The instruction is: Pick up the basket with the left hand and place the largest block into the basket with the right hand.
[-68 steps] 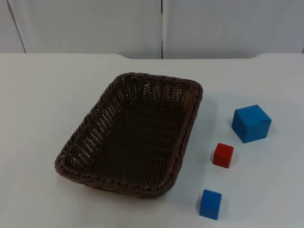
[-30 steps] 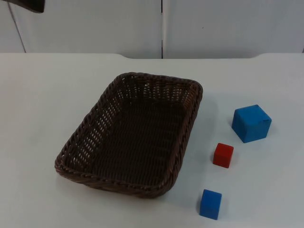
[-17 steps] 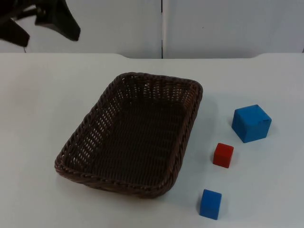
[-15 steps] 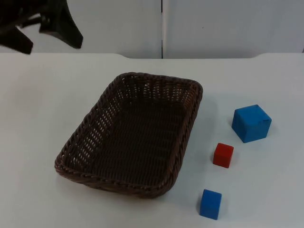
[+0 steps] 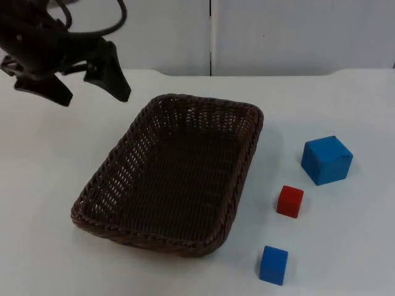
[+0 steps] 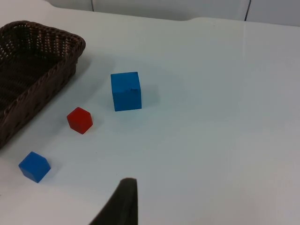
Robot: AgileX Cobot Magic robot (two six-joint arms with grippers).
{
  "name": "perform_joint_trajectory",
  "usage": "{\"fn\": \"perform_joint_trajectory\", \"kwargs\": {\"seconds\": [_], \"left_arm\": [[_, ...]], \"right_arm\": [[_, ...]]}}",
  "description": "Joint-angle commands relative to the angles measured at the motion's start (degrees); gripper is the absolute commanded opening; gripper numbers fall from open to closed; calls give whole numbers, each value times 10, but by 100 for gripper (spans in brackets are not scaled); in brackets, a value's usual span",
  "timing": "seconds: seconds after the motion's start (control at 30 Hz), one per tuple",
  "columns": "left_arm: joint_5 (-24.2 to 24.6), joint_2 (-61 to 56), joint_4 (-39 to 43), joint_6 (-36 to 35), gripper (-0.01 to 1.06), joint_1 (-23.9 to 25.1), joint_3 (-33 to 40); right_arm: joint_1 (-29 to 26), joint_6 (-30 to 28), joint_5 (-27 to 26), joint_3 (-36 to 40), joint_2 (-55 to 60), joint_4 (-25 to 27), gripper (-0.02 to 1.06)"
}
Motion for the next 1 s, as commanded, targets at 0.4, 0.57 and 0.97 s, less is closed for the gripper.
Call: {"fn": "perform_joint_trajectory", "kwargs": {"seconds": [0.4, 0.57, 0.97], "left_arm": [[11, 114, 56, -28, 105, -58, -68], [19, 144, 56, -28, 105, -58, -78], [29, 188, 39, -24, 105, -58, -80]], "right_arm": [[-4, 0, -2, 3, -2, 0, 105], [-4, 0, -2, 3, -2, 0, 105], [-4, 0, -2, 3, -2, 0, 105]]}}
